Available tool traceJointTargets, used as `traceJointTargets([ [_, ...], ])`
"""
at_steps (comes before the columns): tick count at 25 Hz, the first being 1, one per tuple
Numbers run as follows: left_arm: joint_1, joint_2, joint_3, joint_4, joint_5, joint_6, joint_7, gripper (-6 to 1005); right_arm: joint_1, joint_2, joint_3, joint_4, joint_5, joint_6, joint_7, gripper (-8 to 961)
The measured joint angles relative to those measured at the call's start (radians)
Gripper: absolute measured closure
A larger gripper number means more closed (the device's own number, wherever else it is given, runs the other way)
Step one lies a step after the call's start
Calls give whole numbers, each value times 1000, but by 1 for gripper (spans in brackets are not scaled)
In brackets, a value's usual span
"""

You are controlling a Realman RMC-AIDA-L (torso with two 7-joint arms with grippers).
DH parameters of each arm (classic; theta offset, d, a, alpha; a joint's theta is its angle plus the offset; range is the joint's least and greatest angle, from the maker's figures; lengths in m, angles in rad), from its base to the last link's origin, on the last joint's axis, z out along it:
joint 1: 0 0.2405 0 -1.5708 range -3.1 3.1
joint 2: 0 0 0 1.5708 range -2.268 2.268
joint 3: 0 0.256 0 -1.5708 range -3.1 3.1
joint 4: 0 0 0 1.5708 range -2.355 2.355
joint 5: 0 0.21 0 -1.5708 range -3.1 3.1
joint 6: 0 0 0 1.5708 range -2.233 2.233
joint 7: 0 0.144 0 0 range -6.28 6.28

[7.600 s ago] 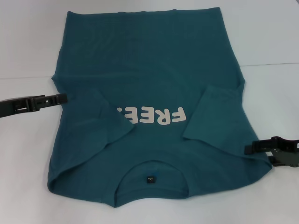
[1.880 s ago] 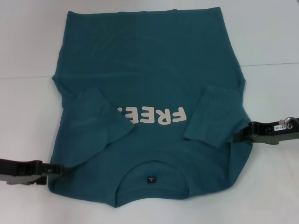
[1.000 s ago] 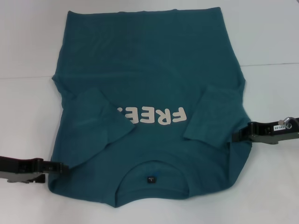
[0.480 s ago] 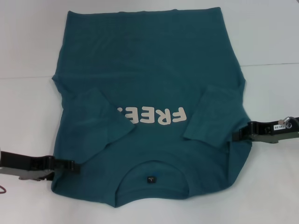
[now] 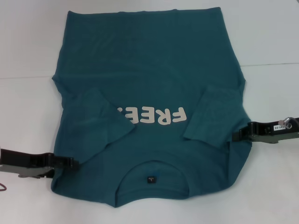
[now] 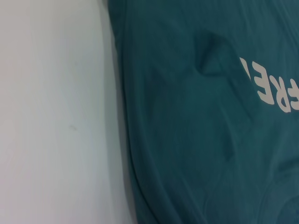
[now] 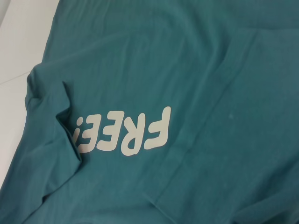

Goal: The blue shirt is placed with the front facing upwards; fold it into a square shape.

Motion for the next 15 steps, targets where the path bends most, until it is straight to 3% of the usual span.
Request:
traceJointTargets([
  [15, 20, 5, -13, -60, 15, -27, -15, 109, 1, 2, 0, 0, 1, 1, -1, 917],
])
